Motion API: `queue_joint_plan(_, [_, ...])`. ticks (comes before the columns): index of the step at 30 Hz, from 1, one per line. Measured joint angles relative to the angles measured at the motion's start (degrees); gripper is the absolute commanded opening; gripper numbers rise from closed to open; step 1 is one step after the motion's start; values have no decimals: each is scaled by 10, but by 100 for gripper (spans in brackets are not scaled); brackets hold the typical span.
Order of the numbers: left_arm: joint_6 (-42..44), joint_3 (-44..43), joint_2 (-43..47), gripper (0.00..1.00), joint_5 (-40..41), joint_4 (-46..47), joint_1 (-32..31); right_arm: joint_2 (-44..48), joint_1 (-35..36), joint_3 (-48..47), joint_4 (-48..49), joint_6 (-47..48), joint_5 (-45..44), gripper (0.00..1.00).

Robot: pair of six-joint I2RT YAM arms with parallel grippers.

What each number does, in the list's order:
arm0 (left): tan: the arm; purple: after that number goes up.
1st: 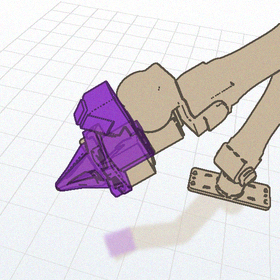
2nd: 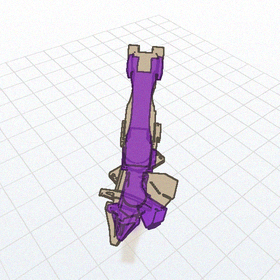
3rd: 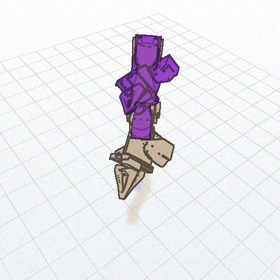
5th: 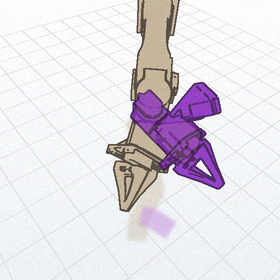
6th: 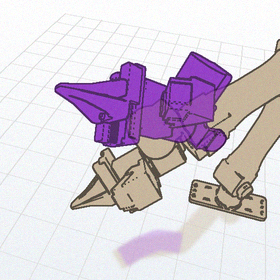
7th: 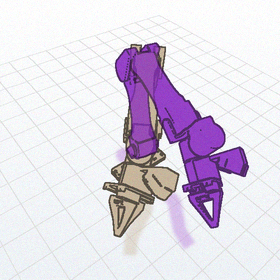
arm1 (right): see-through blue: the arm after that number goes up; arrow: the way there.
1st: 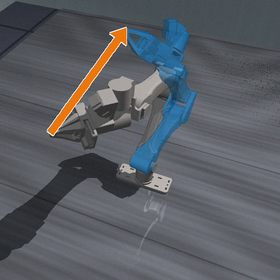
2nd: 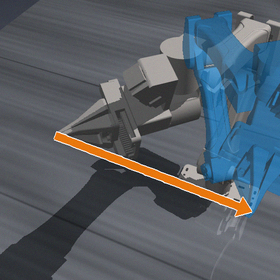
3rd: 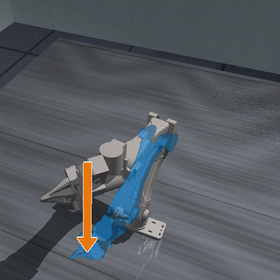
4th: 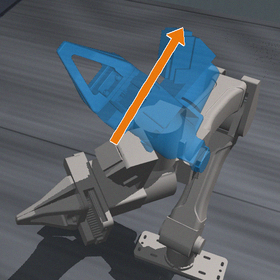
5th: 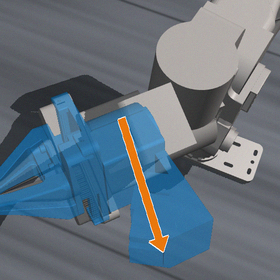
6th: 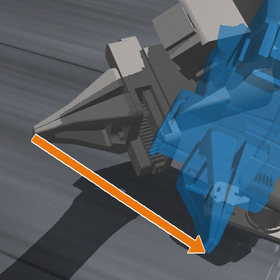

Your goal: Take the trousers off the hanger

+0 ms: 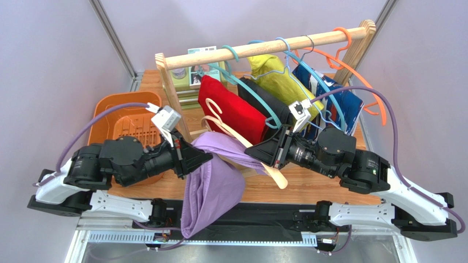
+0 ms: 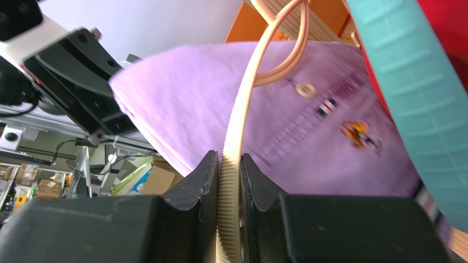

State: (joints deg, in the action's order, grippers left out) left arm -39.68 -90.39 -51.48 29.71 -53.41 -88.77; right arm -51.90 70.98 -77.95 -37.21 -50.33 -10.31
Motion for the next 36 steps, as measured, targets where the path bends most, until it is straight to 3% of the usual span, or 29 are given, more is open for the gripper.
queue_joint_plan(12, [25, -115, 15, 0, 49, -28, 0, 67, 0, 56, -40, 9, 14, 0])
queue_joint_plan(23, [115, -238, -6, 0, 81, -32, 0, 137, 0, 85, -86, 16, 15, 0])
queue_joint_plan(30, [115, -215, 8, 0, 113, -68, 0, 179, 0, 98, -103, 25, 21, 0])
queue_joint_plan(36, [81, -185, 28, 0, 153, -150, 0, 195, 0, 98, -107, 34, 24, 0])
